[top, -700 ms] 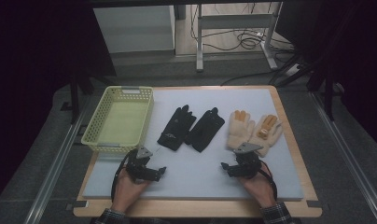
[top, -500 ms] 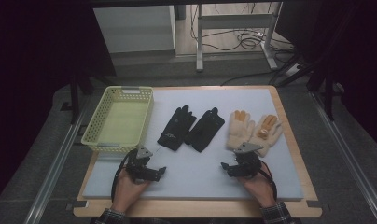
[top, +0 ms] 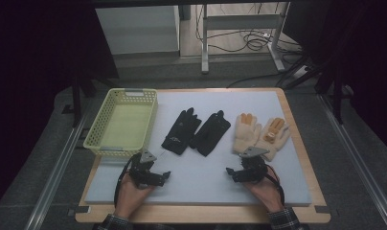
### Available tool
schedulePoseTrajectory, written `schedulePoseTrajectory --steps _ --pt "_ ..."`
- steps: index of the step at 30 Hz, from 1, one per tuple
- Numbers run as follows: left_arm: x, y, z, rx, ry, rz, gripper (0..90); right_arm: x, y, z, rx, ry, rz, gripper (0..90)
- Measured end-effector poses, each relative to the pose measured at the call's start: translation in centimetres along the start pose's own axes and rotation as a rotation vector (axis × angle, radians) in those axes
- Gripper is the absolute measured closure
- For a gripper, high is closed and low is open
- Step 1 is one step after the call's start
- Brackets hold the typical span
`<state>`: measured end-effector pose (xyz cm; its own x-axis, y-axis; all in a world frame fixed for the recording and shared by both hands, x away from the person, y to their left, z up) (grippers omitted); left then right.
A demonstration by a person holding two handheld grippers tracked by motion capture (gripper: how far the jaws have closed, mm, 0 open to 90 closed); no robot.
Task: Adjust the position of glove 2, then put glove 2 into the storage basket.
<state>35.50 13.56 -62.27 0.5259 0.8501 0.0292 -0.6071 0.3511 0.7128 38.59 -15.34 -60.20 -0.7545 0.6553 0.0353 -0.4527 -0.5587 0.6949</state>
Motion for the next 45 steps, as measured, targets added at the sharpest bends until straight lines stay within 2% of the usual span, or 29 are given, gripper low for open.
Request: schedulePoseTrajectory --steps 14,22,27,34,37,39,45 --pt "0.0 0.0 0.0 0.000 -0.001 -0.001 3.6 0.2 0.0 0.2 -0.001 0.005 0.011 19.7" --pt "0.0 0.0 0.0 0.000 -0.001 0.000 3.6 0.2 0.1 1.1 -0.010 -0.007 0.029 21.6" --pt "0.0 0.0 0.0 0.000 -0.001 0.000 3.6 -0.1 -0.1 2.2 -0.021 -0.033 0.035 21.5" --pt "0.0 0.0 0.0 0.000 0.000 0.000 3.6 -0.4 -0.8 4.4 -0.019 -0.006 0.016 21.6" --pt "0.0 0.0 0.0 0.000 0.000 0.000 3.6 -0.5 -1.0 4.7 -0.010 -0.007 0.011 21.7" --pt "0.0 0.0 0.0 0.000 0.000 0.000 3.6 -0.7 -1.3 5.5 -0.019 -0.027 0.029 24.8" --pt "0.0 0.0 0.0 0.000 0.000 0.000 3.6 -1.3 -2.1 6.8 -0.020 -0.026 0.019 30.3"
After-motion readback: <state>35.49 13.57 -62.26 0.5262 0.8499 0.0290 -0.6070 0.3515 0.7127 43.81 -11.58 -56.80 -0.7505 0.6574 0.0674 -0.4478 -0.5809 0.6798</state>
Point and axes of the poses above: each handheld gripper's, and its own axes: y roughly backward along the jaws, z roughly out of its top, x roughly to its left, the point moved 10 cm from there along -y, roughly forward along the jaws, and after that the axes turned 6 degrees about z, right-handed, at the moved point
